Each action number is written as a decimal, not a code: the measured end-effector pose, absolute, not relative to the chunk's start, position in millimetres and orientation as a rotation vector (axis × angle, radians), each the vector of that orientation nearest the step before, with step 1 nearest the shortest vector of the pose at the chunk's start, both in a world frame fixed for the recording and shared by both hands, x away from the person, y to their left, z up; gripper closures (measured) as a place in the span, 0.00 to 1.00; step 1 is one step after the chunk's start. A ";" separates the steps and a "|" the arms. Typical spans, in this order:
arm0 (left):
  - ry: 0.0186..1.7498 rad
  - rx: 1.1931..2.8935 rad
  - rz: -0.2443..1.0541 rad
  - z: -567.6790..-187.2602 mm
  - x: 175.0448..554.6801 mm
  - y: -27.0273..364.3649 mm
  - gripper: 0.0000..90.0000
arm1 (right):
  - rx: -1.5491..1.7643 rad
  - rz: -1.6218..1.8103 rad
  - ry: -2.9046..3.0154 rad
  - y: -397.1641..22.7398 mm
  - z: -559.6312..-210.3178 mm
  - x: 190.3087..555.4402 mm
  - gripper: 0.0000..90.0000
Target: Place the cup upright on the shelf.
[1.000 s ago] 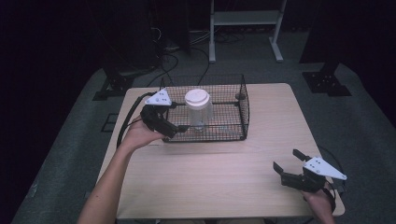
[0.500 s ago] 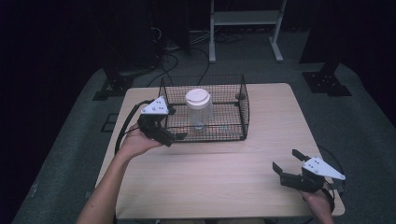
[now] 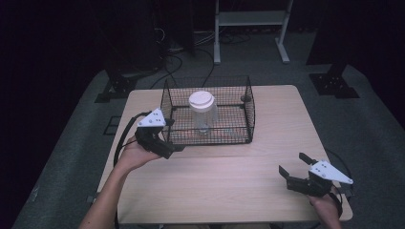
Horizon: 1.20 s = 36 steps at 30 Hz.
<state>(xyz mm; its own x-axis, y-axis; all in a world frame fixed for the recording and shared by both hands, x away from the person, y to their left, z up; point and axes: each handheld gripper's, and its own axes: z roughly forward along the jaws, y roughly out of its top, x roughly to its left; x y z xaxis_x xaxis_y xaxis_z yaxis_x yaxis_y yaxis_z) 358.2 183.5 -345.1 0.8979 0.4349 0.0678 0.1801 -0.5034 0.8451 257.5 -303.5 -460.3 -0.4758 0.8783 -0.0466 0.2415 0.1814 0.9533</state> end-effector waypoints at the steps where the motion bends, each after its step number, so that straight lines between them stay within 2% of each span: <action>1: 0.444 2.102 0.339 -347.0 357.1 185.4 0.03 | 1.054 1.311 1.839 -303.8 -460.3 257.6 0.11; 36: 0.531 2.075 0.317 -386.8 331.8 219.1 0.03 | 1.082 1.299 1.811 -314.2 -458.7 258.3 0.11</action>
